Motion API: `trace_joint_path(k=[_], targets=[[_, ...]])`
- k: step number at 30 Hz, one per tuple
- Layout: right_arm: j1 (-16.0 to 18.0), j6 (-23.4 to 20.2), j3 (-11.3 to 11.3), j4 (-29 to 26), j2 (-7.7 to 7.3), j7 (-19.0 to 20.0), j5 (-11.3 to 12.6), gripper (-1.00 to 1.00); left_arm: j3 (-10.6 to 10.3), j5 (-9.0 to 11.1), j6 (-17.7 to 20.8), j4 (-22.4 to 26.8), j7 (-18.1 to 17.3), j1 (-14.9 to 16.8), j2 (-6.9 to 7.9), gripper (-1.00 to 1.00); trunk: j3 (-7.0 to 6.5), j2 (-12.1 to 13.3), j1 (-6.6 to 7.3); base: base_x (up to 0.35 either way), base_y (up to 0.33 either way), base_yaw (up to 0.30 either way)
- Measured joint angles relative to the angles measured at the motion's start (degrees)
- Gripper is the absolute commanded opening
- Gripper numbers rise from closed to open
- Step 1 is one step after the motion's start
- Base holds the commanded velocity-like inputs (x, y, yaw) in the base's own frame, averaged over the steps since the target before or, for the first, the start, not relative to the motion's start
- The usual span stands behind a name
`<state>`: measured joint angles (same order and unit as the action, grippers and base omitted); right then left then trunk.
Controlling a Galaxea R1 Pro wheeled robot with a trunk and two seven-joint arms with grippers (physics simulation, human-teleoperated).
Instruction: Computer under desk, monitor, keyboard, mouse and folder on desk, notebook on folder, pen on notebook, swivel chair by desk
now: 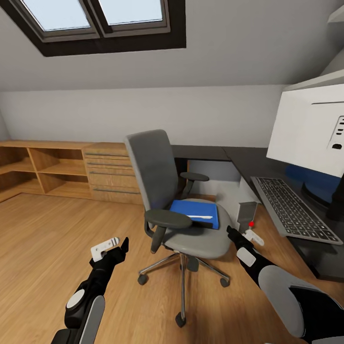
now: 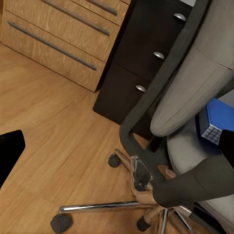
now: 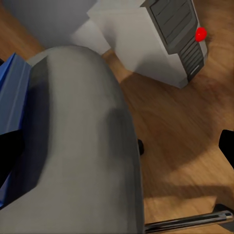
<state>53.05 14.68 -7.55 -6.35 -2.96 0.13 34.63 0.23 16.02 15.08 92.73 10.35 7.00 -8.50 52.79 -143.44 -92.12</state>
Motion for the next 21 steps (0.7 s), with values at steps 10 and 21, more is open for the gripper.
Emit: trace_joint_path(k=[10,21], targets=[[0.0,-0.02,-0.02,0.0,0.03,0.03,-0.01,1.0,0.1,0.0,0.06,0.0,0.05,0.0,0.0,1.0,0.88,-0.05,-0.11,0.001,0.0,0.0],[0.04,0.0,-0.43,-0.29,0.06,0.08,-0.56,1.0,0.28,-0.01,0.39,0.0,0.04,0.0,0.0,1.0,3.31,-0.21,-0.38,0.0,0.0,0.0]])
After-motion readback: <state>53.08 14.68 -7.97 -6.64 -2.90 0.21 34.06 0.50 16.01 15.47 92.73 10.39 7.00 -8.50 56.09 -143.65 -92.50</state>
